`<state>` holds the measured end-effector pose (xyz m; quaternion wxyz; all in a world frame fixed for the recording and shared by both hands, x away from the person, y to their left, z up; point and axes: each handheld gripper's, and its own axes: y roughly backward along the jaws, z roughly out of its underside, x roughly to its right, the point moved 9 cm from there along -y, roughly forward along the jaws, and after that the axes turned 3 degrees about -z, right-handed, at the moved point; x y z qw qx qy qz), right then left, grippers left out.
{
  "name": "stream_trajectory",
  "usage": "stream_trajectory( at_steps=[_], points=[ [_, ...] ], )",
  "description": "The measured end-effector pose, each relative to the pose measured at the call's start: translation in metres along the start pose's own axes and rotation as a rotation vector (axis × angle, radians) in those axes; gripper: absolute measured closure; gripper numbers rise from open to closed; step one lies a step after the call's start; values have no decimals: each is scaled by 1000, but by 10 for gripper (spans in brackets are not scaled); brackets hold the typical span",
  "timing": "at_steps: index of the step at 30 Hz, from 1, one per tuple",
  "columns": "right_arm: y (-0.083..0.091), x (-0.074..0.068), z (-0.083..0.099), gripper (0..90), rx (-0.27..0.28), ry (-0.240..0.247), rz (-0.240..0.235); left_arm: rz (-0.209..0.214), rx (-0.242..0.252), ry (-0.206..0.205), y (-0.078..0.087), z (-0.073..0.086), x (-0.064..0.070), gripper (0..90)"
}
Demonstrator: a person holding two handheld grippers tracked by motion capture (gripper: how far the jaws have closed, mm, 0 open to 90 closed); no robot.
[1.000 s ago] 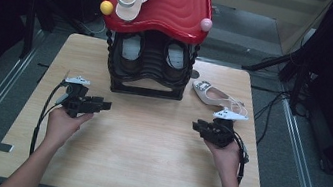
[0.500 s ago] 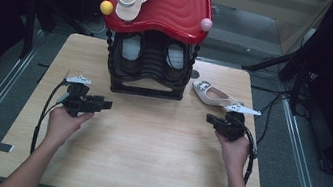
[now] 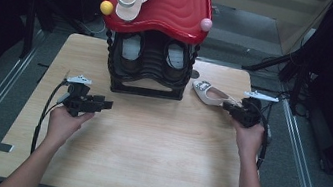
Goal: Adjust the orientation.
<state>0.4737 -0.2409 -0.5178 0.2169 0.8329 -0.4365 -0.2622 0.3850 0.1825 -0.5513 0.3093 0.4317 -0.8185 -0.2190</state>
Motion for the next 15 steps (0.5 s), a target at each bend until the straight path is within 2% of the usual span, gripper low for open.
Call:
stream_trajectory(
  at_steps=[3, 7, 9, 11, 15],
  points=[
    [6, 8, -10, 900, 30, -13, 6, -3, -2, -5, -1, 0, -1, 499],
    [7, 21, -17, 900, 47, -22, 38, -14, -2, -4, -1, 1, -4, 501],
    [3, 29, -14, 900, 12, -26, 56, -10, 1, -3, -1, 0, -4, 502],
    [-2, 36, -11, 900, -1, -32, 78, -12, 3, -5, -2, 0, -4, 502],
    [-13, 41, -4, 900, -34, -37, 94, -8, -3, -5, -3, 1, -3, 502]
  ],
)
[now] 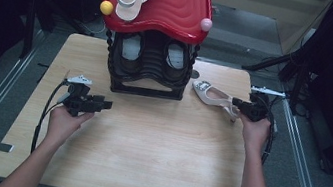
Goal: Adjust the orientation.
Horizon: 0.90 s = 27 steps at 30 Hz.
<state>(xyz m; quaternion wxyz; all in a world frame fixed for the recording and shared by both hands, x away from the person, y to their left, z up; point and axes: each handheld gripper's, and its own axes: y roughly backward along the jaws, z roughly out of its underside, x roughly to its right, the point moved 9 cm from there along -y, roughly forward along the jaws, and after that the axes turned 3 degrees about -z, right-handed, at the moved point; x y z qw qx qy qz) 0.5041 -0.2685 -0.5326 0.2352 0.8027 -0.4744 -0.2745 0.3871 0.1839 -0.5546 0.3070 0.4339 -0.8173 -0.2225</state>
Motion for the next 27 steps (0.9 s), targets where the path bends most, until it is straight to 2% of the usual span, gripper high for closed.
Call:
stream_trajectory(
  at_steps=[4, 9, 12, 20, 27],
  points=[
    [-5, -3, 2, 900, 10, -21, -18, 1, -2, -2, -1, 0, 1, 502],
    [-7, -7, 6, 900, 8, -28, -3, 3, -8, -10, -3, 1, 2, 501],
    [-7, -10, 7, 900, 6, -43, -13, 3, -6, -11, -3, 1, 2, 502],
    [-8, -27, 9, 900, -13, -23, -43, 4, 3, -9, -2, 0, 0, 502],
    [-11, -43, 12, 900, -15, -39, -75, 6, 3, -15, -3, 0, 1, 501]
  ],
)
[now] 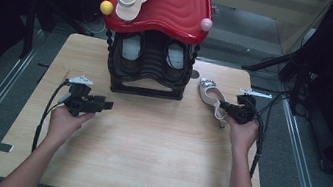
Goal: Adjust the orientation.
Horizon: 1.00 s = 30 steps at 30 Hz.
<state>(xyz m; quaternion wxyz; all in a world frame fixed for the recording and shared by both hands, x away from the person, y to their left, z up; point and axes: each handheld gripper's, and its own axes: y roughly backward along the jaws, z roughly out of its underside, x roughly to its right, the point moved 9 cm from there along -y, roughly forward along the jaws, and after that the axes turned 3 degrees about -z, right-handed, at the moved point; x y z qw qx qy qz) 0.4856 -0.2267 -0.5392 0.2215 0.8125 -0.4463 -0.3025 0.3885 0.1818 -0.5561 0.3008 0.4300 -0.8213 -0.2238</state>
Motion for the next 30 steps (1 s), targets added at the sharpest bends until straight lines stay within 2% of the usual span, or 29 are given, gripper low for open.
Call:
stream_trajectory(
  at_steps=[5, 7, 11, 16, 20, 24, 30],
  points=[
    [-3, -13, 0, 900, 0, -19, -32, 3, -2, 3, 0, 0, 0, 501],
    [-5, -17, 0, 900, -4, -5, -31, 5, -3, 6, 0, 0, 0, 501],
    [-2, -13, -2, 876, 9, -5, -20, 7, -9, 6, 0, 1, 0, 500],
    [8, -10, -11, 818, 54, -8, -15, 7, -19, 3, -2, 2, 1, 499],
    [8, -14, -19, 758, 63, -1, -27, 7, -17, 3, -2, 2, 1, 499],
    [0, -23, -22, 739, 52, 28, -22, 7, -17, 3, -2, 2, 1, 498],
    [-20, -21, -17, 716, 6, 17, -3, 8, -15, 5, -2, 2, 1, 499]
  ],
)
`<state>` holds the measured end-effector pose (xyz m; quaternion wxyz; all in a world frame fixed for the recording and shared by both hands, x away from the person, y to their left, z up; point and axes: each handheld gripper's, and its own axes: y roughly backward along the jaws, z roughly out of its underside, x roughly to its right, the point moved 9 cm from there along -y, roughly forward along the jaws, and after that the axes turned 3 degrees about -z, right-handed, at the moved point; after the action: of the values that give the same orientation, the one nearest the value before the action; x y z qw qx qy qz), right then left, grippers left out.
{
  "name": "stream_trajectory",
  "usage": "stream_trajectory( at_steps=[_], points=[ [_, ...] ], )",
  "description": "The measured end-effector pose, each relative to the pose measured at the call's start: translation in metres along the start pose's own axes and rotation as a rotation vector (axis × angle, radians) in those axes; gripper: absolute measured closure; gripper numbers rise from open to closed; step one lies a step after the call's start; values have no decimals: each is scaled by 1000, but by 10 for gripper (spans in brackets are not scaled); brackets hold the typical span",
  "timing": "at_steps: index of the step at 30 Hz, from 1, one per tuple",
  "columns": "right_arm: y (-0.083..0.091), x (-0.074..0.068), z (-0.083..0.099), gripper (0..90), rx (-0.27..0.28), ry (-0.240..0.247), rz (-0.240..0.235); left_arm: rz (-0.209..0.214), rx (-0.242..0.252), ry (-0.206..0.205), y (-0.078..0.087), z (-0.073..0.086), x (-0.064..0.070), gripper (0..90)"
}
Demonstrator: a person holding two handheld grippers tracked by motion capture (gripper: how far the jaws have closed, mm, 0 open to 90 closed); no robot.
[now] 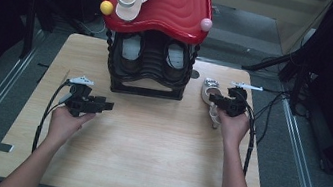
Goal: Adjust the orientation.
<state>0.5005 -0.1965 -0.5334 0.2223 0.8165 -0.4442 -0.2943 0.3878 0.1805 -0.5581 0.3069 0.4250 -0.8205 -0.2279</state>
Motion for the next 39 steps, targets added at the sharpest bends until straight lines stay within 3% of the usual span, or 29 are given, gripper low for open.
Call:
stream_trajectory(
  at_steps=[7, 15, 20, 30, 34, 39],
  points=[
    [-17, 6, 9, 728, -30, -6, 20, -1, -1, -4, 0, 0, 0, 499],
    [-20, 8, 11, 764, -38, -22, 32, -1, 4, -7, 0, 0, 2, 499],
    [-20, 10, 11, 839, -34, -24, 57, -3, 2, -7, 0, 0, 0, 500],
    [-18, 11, 11, 866, -26, -41, 43, -1, 15, -7, 1, -1, 0, 500],
    [-19, 7, 11, 869, -38, -26, 48, -4, 13, -8, 0, -1, 0, 500],
    [-15, 8, 10, 872, -26, -60, 27, -1, 13, -8, 1, -1, -1, 500]
  ],
)
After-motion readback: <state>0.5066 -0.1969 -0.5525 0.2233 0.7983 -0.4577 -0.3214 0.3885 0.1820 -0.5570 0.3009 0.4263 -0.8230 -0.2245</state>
